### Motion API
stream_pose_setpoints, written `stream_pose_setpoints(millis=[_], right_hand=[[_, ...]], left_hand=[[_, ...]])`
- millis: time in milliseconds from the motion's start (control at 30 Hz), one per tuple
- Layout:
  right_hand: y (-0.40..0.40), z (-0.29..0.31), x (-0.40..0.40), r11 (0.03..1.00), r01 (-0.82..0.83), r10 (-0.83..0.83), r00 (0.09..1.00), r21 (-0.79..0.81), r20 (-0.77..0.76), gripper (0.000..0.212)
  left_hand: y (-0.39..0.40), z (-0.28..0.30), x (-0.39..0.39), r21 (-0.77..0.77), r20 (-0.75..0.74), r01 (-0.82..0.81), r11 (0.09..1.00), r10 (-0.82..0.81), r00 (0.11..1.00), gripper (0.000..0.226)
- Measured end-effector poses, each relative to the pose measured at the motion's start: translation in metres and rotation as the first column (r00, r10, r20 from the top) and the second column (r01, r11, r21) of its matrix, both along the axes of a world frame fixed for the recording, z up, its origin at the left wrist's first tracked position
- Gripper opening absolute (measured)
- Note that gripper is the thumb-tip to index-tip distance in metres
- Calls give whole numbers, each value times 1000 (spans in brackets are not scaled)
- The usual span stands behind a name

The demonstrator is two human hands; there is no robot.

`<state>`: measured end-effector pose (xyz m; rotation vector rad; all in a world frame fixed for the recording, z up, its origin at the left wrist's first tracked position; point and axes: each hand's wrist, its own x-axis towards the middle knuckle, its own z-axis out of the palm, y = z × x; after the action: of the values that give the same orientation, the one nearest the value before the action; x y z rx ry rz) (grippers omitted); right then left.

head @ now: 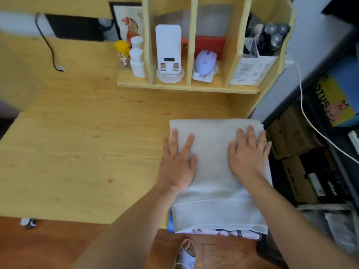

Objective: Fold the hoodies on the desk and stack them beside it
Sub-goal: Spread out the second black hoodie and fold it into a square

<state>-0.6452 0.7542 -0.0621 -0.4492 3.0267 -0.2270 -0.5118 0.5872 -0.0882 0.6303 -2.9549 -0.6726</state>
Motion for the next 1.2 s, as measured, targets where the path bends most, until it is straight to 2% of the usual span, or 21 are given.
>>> stream_pose_setpoints(millis=[67, 133, 200, 300, 400, 500, 567, 667, 867, 1067, 1133, 1200], right_hand=[[-34, 23, 40, 988, -77, 69, 995, -134, -66, 52], [-86, 38, 95, 924, -278, 250, 959, -262, -136, 48], [-144, 42, 155, 828, -441, 442, 894, -347, -81, 48], [-233, 43, 237, 739, -592, 643, 762, -322, 77, 44], [-319, 40, 316, 693, -611, 707, 678, -383, 199, 41], [-390, 31, 389, 684, -620, 728, 616, -386, 301, 40], [-427, 27, 429, 688, -621, 726, 590, -375, 355, 39], [-473, 28, 470, 685, -632, 726, 554, -362, 406, 40], [-582, 27, 483, 691, -634, 721, 567, -346, 399, 37], [-673, 14, 473, 734, -578, 674, 550, -358, 493, 40], [-692, 15, 474, 752, -548, 653, 549, -365, 521, 40], [-704, 16, 476, 772, -520, 631, 564, -365, 532, 39]], left_hand=[[-10, 4, 48, 119, -5, -9, 993, 10, 1000, 61], [-37, 7, 107, 235, 111, -115, 965, 91, 990, 60], [-75, 10, 174, 254, 250, -231, 939, 167, 954, 55], [-149, 22, 290, 290, 392, -464, 837, 339, 855, 44], [-222, 30, 417, 308, 393, -658, 687, 538, 745, 25], [-282, 29, 519, 307, 394, -778, 548, 671, 628, 25], [-311, 33, 567, 328, 381, -819, 471, 727, 571, 21], [-351, 44, 606, 389, 380, -831, 398, 753, 538, 16], [-462, 36, 618, 396, 311, -820, 413, 780, 543, 18], [-551, 18, 584, 365, 368, -808, 462, 726, 581, 31], [-581, 9, 567, 329, 360, -780, 532, 693, 625, 43], [-611, -7, 544, 182, 374, -743, 644, 654, 658, 71]])
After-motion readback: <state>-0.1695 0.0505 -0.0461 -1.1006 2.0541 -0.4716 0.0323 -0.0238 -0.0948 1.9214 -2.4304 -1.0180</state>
